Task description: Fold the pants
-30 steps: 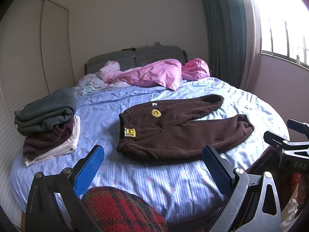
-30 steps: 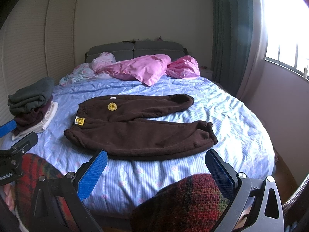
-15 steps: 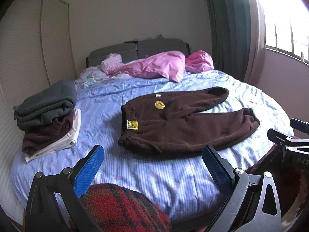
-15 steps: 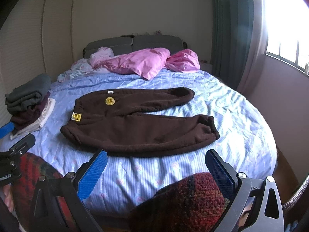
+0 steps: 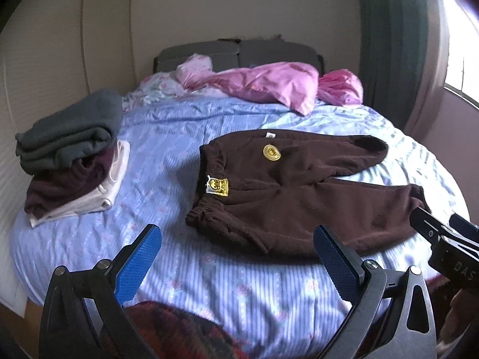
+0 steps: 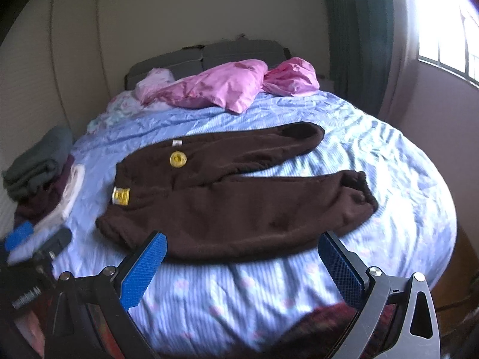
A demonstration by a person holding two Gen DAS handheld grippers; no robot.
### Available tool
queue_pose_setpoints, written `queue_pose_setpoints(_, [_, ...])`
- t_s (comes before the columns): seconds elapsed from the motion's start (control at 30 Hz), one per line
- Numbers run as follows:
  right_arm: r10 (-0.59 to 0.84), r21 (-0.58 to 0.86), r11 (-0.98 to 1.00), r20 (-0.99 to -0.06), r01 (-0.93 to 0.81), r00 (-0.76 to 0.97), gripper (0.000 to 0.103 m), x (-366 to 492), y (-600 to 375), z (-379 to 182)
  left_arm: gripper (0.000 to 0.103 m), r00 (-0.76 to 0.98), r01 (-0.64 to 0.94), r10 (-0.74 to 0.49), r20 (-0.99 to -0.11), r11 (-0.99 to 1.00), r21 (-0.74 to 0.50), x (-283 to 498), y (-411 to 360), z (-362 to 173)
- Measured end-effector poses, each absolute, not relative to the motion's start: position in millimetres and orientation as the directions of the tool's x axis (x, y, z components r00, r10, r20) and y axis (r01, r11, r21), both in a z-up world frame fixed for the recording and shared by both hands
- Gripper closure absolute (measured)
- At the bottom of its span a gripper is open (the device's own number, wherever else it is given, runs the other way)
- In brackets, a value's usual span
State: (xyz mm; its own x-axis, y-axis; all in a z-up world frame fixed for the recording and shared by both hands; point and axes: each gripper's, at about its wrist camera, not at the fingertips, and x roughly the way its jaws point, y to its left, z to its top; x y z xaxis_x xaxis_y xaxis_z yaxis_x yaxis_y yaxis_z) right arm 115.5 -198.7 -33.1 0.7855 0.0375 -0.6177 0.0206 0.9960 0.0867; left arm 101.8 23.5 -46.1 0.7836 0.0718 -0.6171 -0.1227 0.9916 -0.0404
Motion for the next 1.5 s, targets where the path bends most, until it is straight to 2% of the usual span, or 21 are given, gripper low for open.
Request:
queue_pose_setpoints(0.23, [-0.029,0.188,0.957,-0.694,0.22,0.719,0.001,164.5,-206.3,-76.0,0.0,0.679,-0.222,0.131,-0.722,0.975,-0.032,151.2,9.3,-87.0])
queue_pose_setpoints(0.33, [-0.071,0.219,0.914,-0.741,0.341,0.667,0.001,179.4,-217.1,-108.0,0.0,0.655,-0.254,0.186,-0.732,0.967,0.018,163.7,4.2,-101.9])
queue_pose_setpoints(0.5, [-0.13,0.233,0.848,-0.78,0.477,0.612,0.001,193.8,-227.9,-143.6,0.0,0.606,-0.321,0.217,-0.765,0.947,0.014,186.2,7.0,-133.5])
queue_pose_setpoints(0.7, [-0.188,0.193,0.836,-0.779,0.513,0.599,0.002,210.9,-226.3,-162.7,0.001,0.538,-0.387,0.119,-0.834,0.914,-0.12,199.1,23.2,-164.4])
queue_pose_setpoints(0.83, [-0.143,0.219,0.827,-0.808,0.517,0.571,0.009,219.1,-228.1,-180.6,0.005,0.54,-0.401,0.056,-0.84,0.895,-0.198,202.8,27.4,-175.7])
queue_pose_setpoints(0.97, [-0.136,0.237,0.814,-0.809,0.53,0.572,0.011,222.6,-234.0,-187.0,0.007,0.553,-0.426,0.006,-0.833,0.861,-0.277,204.3,34.0,-184.2])
queue_pose_setpoints(1.0, [-0.136,0.244,0.809,-0.807,0.534,0.575,0.015,222.5,-235.7,-187.2,0.009,0.559,-0.431,-0.001,-0.829,0.854,-0.291,204.2,35.5,-185.0])
queue_pose_setpoints(1.1, [-0.135,0.265,0.791,-0.804,0.552,0.579,0.023,221.7,-241.5,-188.3,0.023,0.577,-0.428,-0.012,-0.817,0.847,-0.315,203.0,38.4,-184.9])
queue_pose_setpoints(1.17, [-0.132,0.272,0.784,-0.806,0.558,0.577,0.029,222.2,-243.7,-189.4,0.042,0.589,-0.408,-0.027,-0.807,0.853,-0.326,202.3,37.7,-182.6])
queue_pose_setpoints(1.2, [-0.133,0.272,0.783,-0.806,0.56,0.577,0.037,222.4,-244.5,-188.8,0.045,0.595,-0.395,-0.034,-0.803,0.858,-0.329,202.6,36.6,-180.9])
queue_pose_setpoints(1.23, [-0.132,0.27,0.786,-0.806,0.556,0.578,0.048,223.0,-244.9,-186.8,0.054,0.605,-0.385,-0.032,-0.796,0.863,-0.327,201.2,35.4,-178.2])
queue_pose_setpoints(1.27, [-0.125,0.274,0.788,-0.805,0.551,0.58,0.054,223.1,-245.6,-185.7,0.062,0.611,-0.376,-0.029,-0.791,0.869,-0.322,201.2,34.8,-176.1])
queue_pose_setpoints(1.33, [-0.088,0.298,0.792,-0.807,0.532,0.583,0.071,224.6,-247.5,-182.3,0.071,0.627,-0.361,-0.037,-0.778,0.872,-0.332,198.8,36.9,-170.6])
queue_pose_setpoints(1.43, [-0.063,0.316,0.803,-0.798,0.505,0.6,0.084,221.8,-249.4,-171.5,0.076,0.652,-0.344,-0.06,-0.756,0.865,-0.365,195.7,42.8,-160.4])
queue_pose_setpoints(1.5, [-0.047,0.345,0.805,-0.774,0.482,0.632,0.086,217.0,-249.9,-158.1,0.077,0.678,-0.325,-0.063,-0.732,0.868,-0.375,193.4,42.8,-150.5])
